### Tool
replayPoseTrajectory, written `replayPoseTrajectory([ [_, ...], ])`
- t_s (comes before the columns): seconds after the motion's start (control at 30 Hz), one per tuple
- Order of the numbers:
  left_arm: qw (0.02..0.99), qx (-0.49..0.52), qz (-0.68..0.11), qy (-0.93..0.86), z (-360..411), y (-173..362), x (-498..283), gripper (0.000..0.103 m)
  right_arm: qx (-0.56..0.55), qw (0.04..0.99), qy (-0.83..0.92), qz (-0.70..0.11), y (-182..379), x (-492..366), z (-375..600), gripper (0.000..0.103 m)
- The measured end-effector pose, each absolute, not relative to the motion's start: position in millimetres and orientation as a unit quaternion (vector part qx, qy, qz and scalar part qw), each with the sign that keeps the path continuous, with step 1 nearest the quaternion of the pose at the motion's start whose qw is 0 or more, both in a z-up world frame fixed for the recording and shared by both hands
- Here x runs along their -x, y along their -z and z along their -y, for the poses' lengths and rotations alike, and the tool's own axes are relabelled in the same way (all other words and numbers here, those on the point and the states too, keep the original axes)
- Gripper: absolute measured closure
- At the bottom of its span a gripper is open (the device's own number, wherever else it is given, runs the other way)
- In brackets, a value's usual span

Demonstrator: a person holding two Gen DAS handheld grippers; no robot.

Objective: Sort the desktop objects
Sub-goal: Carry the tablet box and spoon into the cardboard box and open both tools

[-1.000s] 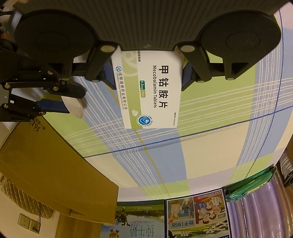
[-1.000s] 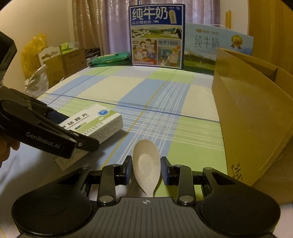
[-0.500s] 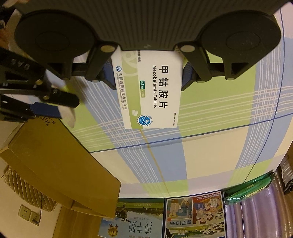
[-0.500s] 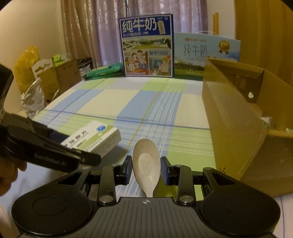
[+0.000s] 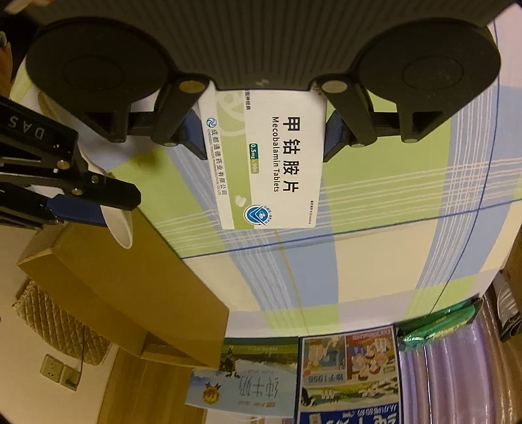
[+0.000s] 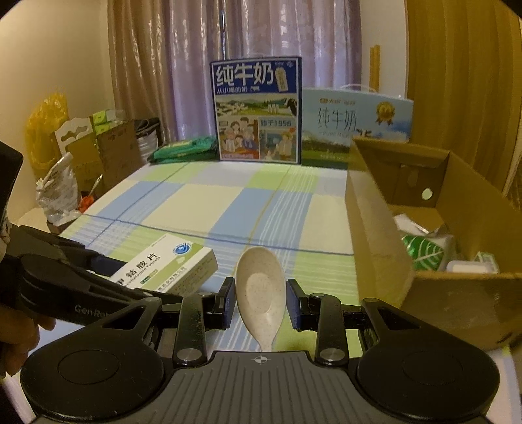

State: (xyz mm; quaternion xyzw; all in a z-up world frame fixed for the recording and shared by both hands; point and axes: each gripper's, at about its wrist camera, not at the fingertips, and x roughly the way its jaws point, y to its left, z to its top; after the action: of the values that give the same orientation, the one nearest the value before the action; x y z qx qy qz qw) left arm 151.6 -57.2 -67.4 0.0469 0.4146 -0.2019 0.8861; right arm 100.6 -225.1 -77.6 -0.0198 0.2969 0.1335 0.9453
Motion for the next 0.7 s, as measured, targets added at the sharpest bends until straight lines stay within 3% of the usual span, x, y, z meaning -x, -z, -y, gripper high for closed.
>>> replayPoseTrajectory([
  [0.7,0.89,-0.052,-0.386,0.239,124.5,-1.6,-128.6,0.036,-0.02,0.967,-0.076,-0.242,-4.4,-95.2,306.4,0.073],
])
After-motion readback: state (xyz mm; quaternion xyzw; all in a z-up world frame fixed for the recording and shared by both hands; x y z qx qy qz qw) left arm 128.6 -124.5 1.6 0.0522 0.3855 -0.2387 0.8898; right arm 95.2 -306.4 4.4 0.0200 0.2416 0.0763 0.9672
